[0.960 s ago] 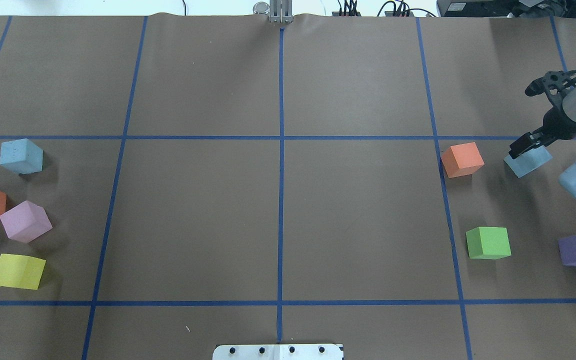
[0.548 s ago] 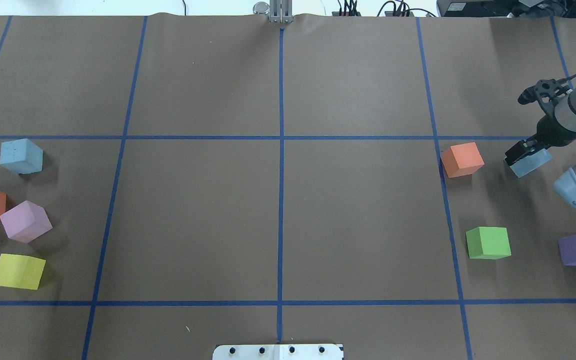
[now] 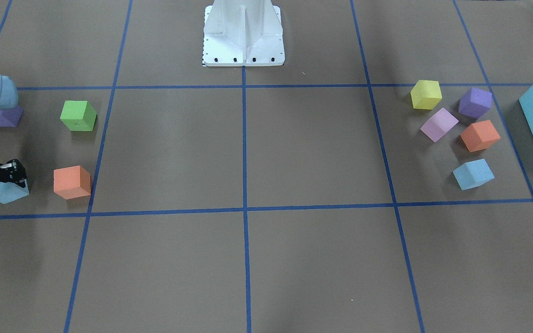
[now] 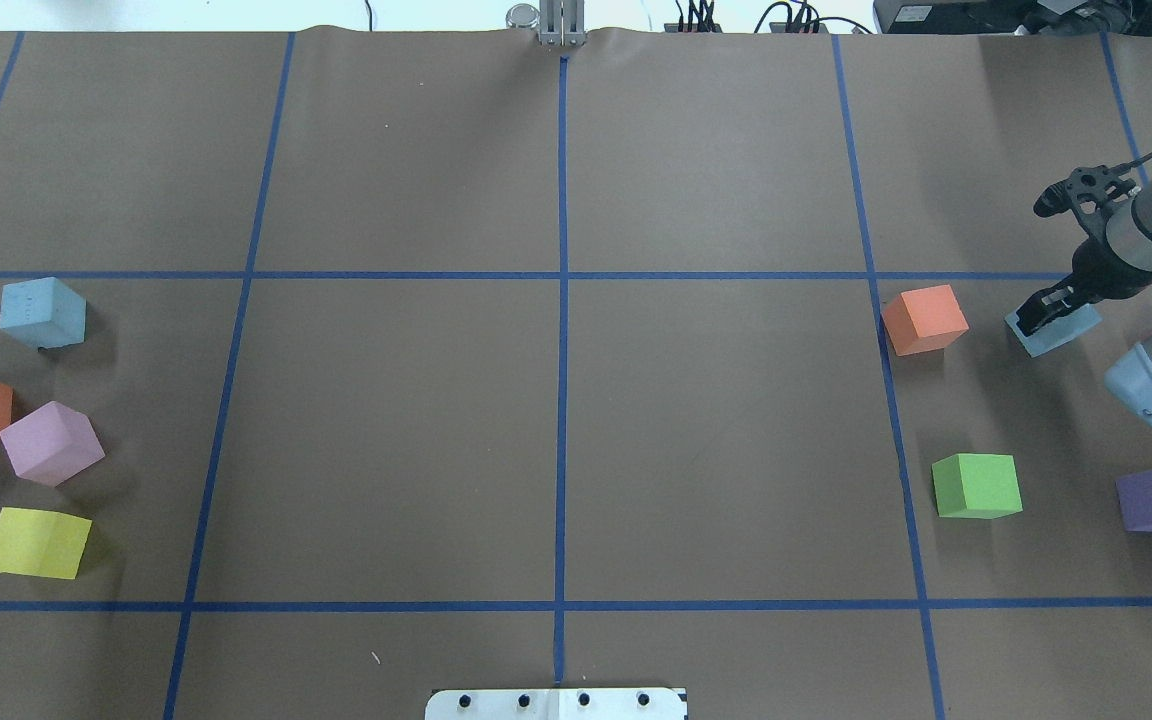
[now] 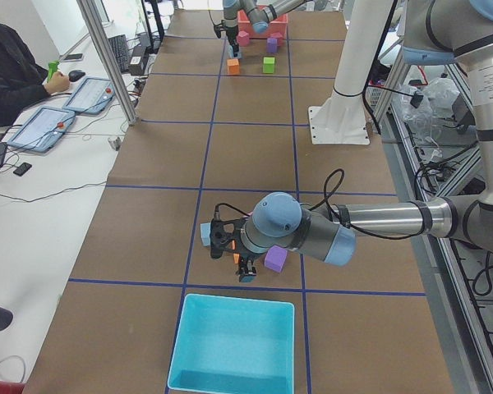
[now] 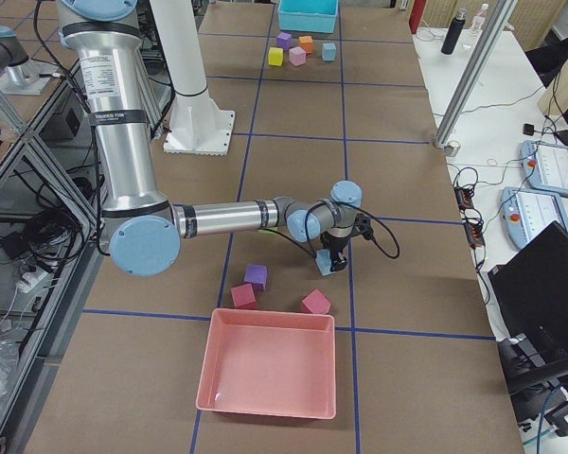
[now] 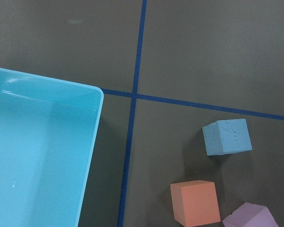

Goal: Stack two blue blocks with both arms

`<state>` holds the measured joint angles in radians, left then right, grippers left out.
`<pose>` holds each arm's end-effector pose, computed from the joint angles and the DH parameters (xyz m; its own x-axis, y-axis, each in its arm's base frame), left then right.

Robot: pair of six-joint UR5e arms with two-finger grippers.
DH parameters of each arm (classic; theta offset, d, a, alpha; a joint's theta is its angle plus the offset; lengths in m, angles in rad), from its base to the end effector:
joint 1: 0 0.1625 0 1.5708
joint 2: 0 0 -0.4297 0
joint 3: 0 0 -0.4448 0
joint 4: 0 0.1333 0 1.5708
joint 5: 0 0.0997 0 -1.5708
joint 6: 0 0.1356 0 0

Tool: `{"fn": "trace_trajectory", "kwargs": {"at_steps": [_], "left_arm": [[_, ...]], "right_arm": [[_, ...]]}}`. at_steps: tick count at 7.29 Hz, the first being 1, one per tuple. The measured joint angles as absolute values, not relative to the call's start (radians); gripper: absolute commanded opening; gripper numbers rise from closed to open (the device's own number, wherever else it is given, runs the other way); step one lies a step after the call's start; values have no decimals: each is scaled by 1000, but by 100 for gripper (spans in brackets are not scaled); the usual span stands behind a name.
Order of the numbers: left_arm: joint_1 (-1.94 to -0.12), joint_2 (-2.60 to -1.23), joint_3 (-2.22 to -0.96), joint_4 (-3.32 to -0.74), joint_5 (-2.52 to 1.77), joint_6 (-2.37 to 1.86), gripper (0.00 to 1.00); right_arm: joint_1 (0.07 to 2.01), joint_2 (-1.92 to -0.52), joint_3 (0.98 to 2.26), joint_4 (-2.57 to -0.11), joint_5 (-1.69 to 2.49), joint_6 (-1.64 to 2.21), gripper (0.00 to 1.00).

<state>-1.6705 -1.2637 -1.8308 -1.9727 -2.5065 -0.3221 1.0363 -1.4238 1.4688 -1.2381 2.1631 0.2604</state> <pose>-0.0674 -0.4313 0.6338 0.5568 -0.0874 -0.8260 0.2842 0.9545 0.0906 -0.2772 -0.5813 0.6354 0.7104 -0.3736 0.5964 0.3007 0.9273 0.2227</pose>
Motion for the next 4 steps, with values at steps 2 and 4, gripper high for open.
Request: {"fn": "trace_trajectory", "kwargs": {"at_steps": [2, 4], "left_arm": [[-1663, -1290, -1826, -1961, -2501, -331, 98], [-1610, -1388, -1789, -1922, -2488, -374, 98]], "right_arm": [[1046, -1385, 1517, -1305, 2200, 268, 55], [1077, -1241, 1652, -1640, 2241, 276, 55]]}}
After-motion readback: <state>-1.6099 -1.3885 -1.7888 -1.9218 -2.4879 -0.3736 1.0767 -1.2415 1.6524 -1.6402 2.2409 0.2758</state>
